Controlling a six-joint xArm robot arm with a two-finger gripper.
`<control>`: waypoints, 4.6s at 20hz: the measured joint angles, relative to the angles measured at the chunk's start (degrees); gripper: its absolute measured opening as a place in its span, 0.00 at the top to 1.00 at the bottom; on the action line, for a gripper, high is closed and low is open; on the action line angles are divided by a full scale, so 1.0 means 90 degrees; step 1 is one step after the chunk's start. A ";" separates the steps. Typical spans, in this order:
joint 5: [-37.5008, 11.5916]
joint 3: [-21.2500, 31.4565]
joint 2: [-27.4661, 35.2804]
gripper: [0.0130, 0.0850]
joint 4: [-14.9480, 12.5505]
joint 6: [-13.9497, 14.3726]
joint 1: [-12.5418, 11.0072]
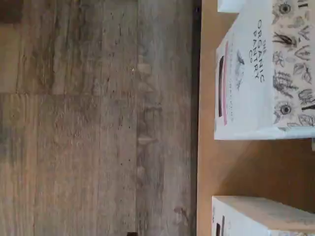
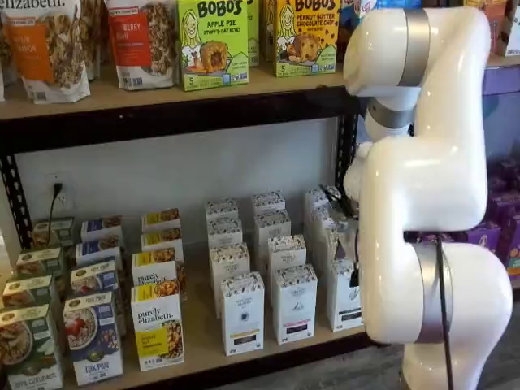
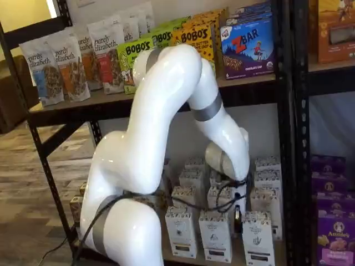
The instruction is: Pick up the white box with a green strip in the middle, on the bottom shelf, the sixth box from the left
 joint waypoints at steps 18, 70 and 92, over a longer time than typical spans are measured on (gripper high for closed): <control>0.0180 -0.1524 0.1141 0.00 0.0276 -0.0128 0.0077; 0.0404 -0.2392 0.1982 0.50 -0.2874 0.2631 0.0000; 0.0236 0.1855 -0.1847 0.50 -0.2703 0.3214 0.0720</control>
